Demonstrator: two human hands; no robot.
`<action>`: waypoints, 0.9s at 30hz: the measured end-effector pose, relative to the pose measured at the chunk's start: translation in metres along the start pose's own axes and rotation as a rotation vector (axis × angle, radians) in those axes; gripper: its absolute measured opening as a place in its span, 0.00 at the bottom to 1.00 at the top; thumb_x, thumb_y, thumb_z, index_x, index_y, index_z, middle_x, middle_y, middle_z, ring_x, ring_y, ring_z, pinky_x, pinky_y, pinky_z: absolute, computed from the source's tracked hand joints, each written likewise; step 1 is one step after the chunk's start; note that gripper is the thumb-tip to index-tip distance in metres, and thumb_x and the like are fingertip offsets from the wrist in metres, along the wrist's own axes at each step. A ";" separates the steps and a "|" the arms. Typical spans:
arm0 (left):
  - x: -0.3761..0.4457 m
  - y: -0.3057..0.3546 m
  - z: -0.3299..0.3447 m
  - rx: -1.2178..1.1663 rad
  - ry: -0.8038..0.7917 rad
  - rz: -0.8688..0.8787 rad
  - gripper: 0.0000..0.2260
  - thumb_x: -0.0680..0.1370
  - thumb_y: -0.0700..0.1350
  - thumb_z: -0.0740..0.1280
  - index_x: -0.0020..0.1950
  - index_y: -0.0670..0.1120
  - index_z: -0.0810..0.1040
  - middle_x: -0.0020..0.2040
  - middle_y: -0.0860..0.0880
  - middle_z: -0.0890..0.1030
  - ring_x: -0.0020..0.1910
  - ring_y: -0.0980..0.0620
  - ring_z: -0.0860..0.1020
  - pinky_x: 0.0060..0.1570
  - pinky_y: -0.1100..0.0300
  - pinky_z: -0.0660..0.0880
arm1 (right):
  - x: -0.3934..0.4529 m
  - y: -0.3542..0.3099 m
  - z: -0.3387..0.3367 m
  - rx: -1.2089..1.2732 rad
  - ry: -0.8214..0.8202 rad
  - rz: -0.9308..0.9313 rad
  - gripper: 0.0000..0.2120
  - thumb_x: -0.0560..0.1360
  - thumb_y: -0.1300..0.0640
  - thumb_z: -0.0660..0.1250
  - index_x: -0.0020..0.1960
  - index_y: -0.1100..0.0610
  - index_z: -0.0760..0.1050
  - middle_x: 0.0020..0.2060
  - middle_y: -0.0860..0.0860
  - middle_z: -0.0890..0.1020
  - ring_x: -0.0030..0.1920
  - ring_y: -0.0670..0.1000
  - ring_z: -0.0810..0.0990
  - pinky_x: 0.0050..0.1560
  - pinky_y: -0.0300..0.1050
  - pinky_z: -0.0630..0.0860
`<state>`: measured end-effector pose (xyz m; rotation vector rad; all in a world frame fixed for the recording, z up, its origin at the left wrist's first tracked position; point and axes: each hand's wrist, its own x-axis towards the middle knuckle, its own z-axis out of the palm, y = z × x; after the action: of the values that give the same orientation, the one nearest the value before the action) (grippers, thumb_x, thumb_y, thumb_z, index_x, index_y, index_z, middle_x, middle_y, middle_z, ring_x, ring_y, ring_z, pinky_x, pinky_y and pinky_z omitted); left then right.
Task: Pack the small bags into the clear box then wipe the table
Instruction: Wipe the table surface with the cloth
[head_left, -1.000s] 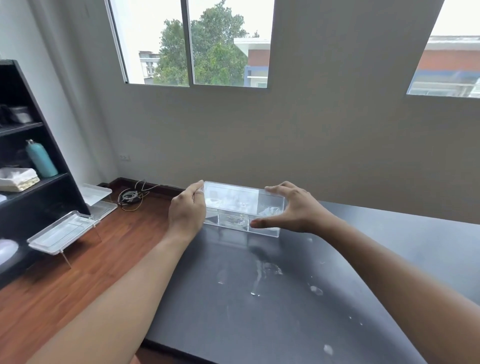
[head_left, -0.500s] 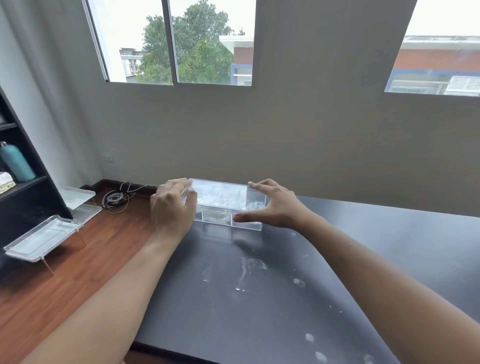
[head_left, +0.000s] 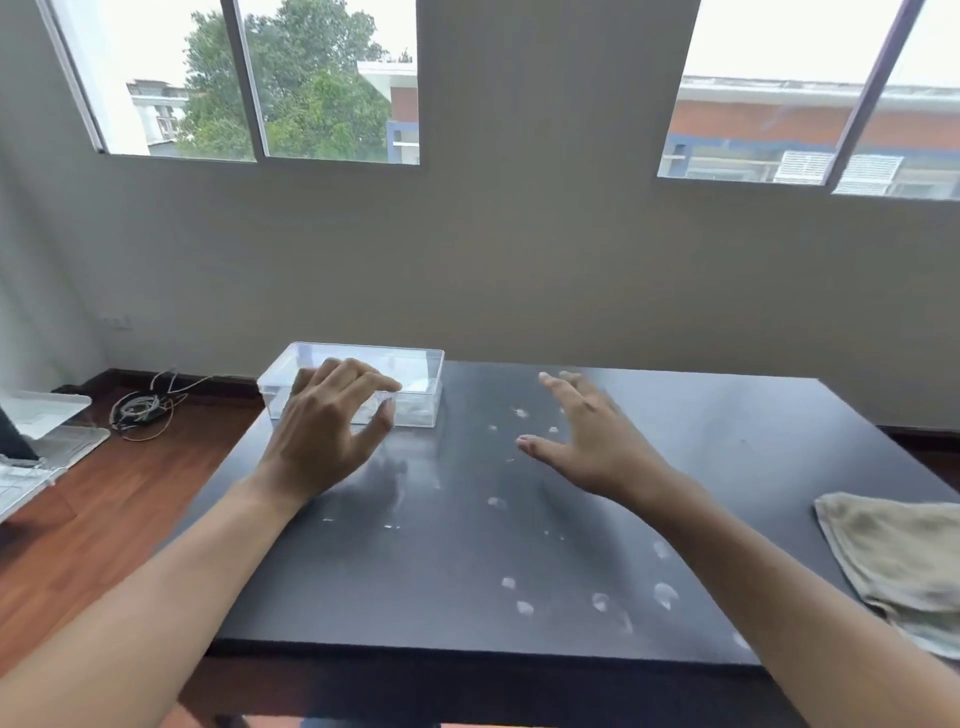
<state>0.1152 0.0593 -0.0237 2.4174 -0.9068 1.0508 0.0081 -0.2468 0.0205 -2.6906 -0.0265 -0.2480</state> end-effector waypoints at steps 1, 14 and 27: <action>-0.001 0.003 0.000 -0.020 -0.007 0.012 0.08 0.81 0.52 0.64 0.56 0.54 0.81 0.52 0.57 0.78 0.53 0.53 0.77 0.54 0.60 0.64 | -0.016 0.014 -0.010 -0.015 0.058 0.041 0.39 0.78 0.41 0.70 0.82 0.55 0.60 0.77 0.54 0.65 0.78 0.54 0.61 0.76 0.48 0.59; -0.025 0.018 -0.010 -0.074 -0.119 -0.097 0.06 0.80 0.54 0.62 0.50 0.57 0.78 0.50 0.59 0.77 0.50 0.55 0.78 0.54 0.58 0.63 | -0.175 0.180 -0.069 -0.305 0.074 0.820 0.30 0.82 0.35 0.43 0.81 0.41 0.58 0.83 0.51 0.55 0.82 0.60 0.52 0.79 0.66 0.47; -0.061 0.019 -0.042 0.034 -0.186 -0.313 0.12 0.79 0.55 0.57 0.53 0.57 0.80 0.56 0.57 0.80 0.59 0.49 0.78 0.59 0.49 0.66 | -0.108 0.071 0.002 -0.250 -0.169 0.169 0.29 0.78 0.27 0.40 0.78 0.26 0.42 0.82 0.37 0.41 0.83 0.51 0.38 0.79 0.60 0.37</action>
<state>0.0487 0.0931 -0.0406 2.6084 -0.5410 0.7429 -0.0939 -0.3078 -0.0300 -2.9338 0.1920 0.0309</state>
